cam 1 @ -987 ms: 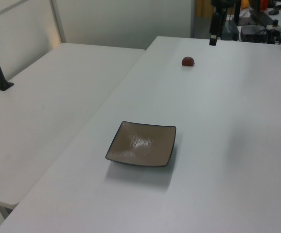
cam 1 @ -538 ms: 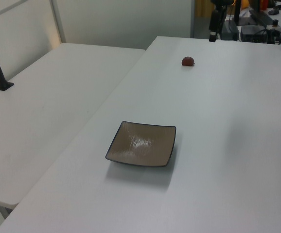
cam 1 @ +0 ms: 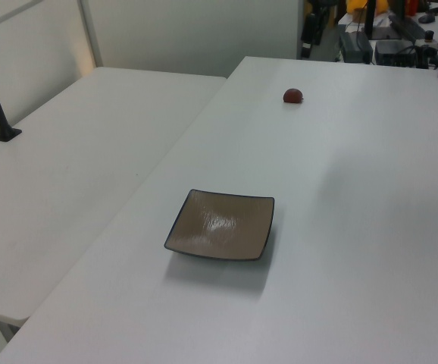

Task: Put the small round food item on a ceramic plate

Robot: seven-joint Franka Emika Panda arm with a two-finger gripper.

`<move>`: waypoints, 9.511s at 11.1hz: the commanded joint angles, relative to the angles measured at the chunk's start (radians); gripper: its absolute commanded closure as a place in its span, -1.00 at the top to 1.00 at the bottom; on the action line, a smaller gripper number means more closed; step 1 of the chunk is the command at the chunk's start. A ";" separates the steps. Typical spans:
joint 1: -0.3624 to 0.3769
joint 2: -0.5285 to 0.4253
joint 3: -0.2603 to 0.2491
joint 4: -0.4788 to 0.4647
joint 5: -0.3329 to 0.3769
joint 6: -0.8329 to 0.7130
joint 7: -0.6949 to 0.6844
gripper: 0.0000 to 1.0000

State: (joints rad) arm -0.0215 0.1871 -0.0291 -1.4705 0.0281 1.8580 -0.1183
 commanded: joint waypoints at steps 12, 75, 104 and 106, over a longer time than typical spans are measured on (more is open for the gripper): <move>-0.294 0.474 0.009 0.170 0.026 0.591 -0.230 1.00; 0.496 0.410 0.087 -0.131 -0.298 0.788 0.511 -0.48; 0.144 -0.281 0.078 -0.238 0.025 -0.137 0.131 1.00; 0.137 -0.281 0.075 -0.237 0.042 -0.132 0.077 1.00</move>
State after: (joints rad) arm 0.1267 -0.0640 0.0490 -1.6668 0.0337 1.6898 0.0401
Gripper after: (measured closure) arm 0.000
